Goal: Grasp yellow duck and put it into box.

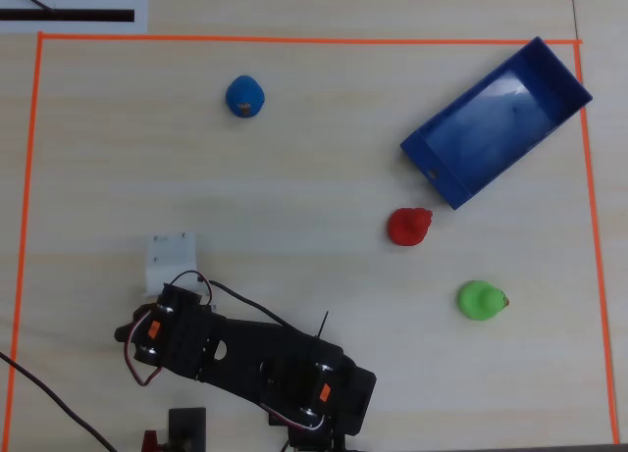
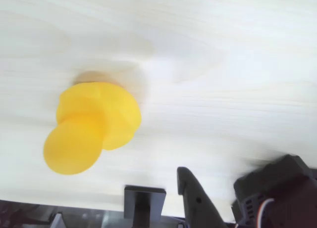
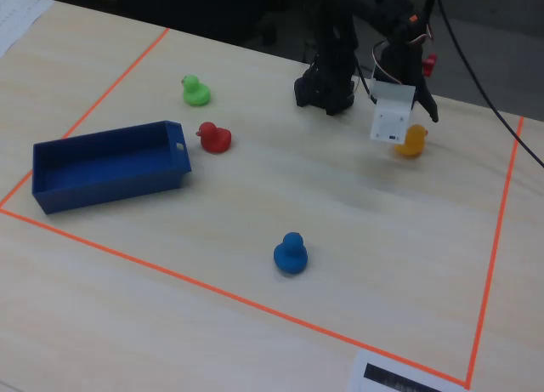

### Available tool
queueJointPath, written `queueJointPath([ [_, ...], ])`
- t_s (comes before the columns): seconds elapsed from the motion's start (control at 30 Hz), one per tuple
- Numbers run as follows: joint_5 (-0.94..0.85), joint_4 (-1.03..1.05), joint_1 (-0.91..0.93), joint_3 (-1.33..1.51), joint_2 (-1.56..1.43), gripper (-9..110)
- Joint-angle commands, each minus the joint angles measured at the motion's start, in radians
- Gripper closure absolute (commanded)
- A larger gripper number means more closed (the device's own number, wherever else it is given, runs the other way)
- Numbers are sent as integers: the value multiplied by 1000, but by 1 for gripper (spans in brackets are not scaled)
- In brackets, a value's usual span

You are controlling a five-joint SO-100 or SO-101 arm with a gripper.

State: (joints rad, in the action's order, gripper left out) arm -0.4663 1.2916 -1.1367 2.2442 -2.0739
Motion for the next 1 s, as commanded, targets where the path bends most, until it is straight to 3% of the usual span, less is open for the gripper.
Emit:
queueJointPath([
  [0.0, 0, -31, -15, -12, 6, 54],
  [0.97, -21, -281, 11, 127, 49, 55],
])
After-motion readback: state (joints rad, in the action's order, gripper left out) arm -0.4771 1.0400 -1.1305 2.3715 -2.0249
